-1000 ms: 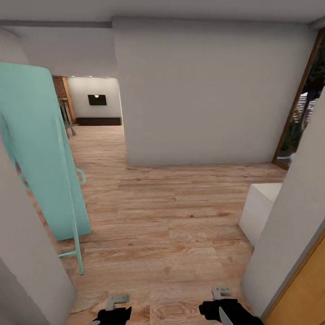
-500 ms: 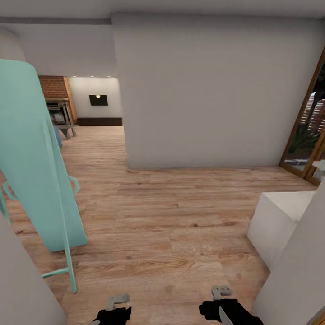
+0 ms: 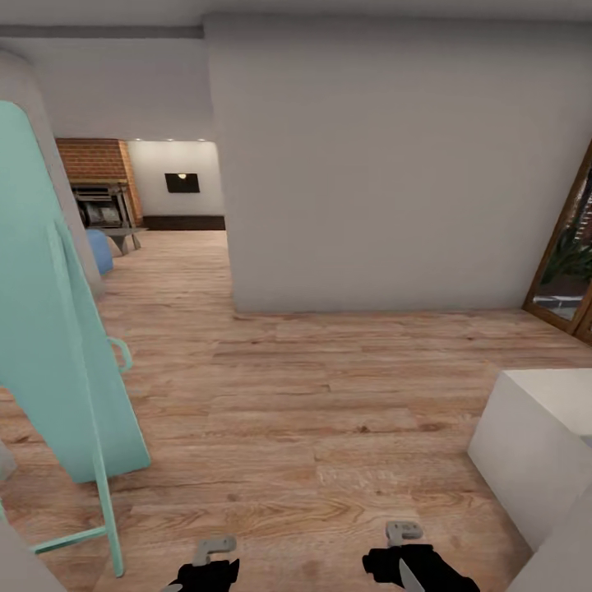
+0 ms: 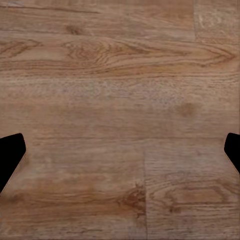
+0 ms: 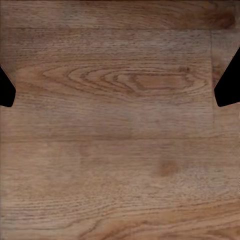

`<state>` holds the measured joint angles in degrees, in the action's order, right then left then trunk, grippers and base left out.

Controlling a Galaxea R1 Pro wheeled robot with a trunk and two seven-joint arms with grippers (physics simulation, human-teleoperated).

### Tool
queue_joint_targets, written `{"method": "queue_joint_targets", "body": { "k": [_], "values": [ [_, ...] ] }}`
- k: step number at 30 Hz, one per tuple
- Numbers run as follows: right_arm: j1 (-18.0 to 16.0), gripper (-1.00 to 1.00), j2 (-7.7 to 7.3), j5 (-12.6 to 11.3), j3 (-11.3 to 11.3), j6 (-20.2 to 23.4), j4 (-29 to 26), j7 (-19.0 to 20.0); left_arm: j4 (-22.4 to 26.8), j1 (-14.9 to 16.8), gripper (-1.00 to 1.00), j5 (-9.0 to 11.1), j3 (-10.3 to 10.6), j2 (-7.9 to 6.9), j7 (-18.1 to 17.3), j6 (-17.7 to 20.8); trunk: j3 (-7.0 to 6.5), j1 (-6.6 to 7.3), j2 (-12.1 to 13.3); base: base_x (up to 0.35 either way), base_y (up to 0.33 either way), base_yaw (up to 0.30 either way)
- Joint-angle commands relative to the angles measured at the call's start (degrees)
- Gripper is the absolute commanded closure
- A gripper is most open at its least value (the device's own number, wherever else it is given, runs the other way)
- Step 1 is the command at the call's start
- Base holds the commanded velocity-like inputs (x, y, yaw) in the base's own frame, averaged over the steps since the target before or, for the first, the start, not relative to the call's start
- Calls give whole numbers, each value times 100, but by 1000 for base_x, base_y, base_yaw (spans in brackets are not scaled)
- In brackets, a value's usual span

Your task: Move the two storage containers from the living room to the garage. In the garage, place one container on the floor and stack the other container on top of it (either order is fine).

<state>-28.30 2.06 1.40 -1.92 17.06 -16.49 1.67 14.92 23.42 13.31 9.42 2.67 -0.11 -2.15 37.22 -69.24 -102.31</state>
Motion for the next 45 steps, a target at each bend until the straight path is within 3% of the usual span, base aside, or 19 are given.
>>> {"method": "queue_joint_targets", "body": {
  "k": [1, 45],
  "values": [
    [0, -100, 3, 17, -20, 34, -13, 17, -7, 5, -100, 59, 41, -3, 0, -23, 4, -3, -2, 344, 0, 73],
    [0, -100, 7, 17, -17, 34, -12, 18, -218, 5, -100, 58, 43, -3, 2, -128, -51, -3, -2, 344, -10, 60]
  ]
}}
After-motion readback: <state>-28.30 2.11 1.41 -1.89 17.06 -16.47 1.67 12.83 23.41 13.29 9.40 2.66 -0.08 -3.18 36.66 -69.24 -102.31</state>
